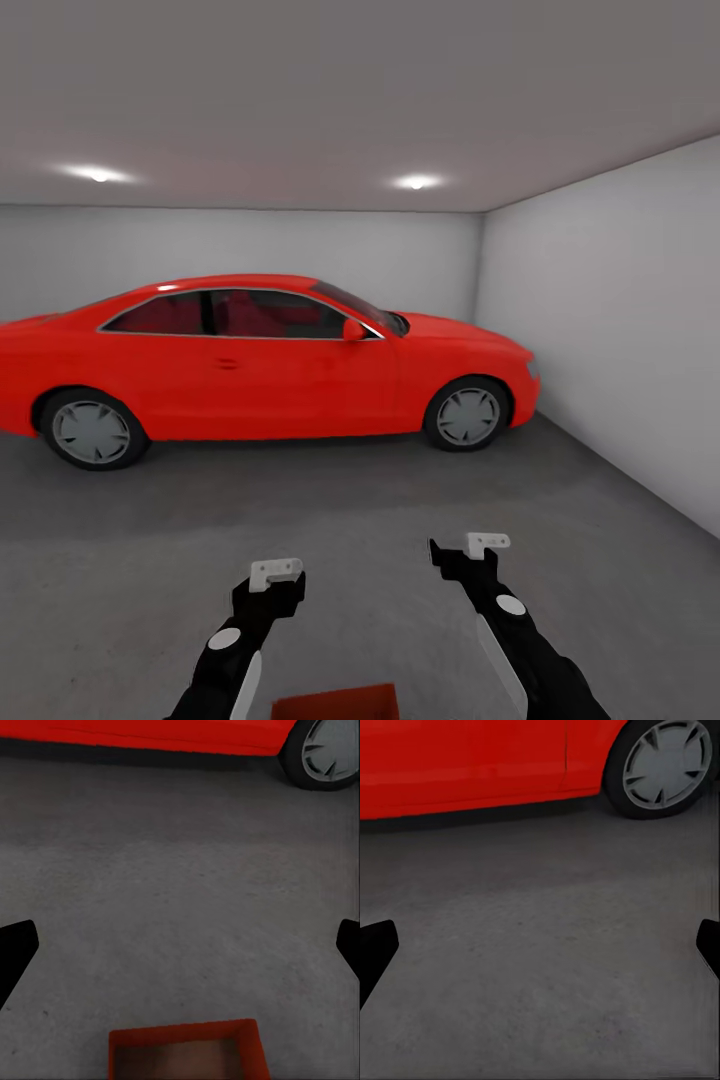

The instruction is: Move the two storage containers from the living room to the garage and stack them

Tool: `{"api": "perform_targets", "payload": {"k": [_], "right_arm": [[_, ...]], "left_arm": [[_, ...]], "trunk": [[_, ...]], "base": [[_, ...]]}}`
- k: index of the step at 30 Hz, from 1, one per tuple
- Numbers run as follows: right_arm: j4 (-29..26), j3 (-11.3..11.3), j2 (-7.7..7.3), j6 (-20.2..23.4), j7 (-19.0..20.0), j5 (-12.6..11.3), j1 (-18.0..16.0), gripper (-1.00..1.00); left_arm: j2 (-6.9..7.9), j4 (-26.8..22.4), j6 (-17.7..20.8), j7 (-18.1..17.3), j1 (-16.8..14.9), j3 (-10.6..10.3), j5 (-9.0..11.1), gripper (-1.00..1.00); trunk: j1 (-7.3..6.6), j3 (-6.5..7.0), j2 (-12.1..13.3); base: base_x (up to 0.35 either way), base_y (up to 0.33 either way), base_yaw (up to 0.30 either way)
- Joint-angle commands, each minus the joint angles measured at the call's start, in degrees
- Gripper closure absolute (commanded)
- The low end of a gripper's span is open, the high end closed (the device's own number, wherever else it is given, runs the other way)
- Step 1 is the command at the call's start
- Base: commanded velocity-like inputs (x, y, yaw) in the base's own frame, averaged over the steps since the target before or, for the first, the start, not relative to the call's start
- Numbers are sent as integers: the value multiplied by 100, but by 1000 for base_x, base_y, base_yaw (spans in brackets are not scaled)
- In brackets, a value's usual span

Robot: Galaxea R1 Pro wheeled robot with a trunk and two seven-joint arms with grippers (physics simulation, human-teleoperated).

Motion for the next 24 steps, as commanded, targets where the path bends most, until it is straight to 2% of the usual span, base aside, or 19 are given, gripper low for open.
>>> {"api": "perform_targets", "payload": {"k": [1, 12, 15, 24], "right_arm": [[-8, 24, -3, 23, -42, -52, -2, -100], [-9, 25, -3, 68, -44, -34, -2, -100], [-3, 24, -60, 77, -50, -30, -2, -100], [65, 24, -147, 78, -60, -27, -2, -100]], "left_arm": [[-1, -9, 32, 28, 1, -8, -18, -100], [11, -9, 23, 29, -1, -1, -28, -100], [1, -9, 28, 32, 1, -10, -26, -100], [0, -8, 32, 40, -1, -13, -31, -100]], "trunk": [[2, -3, -5], [2, 2, -5], [2, 3, -5], [2, 3, -5]], "base": [[0, 0, -300], [0, 0, -299], [0, -62, -80], [0, -314, -4]]}}
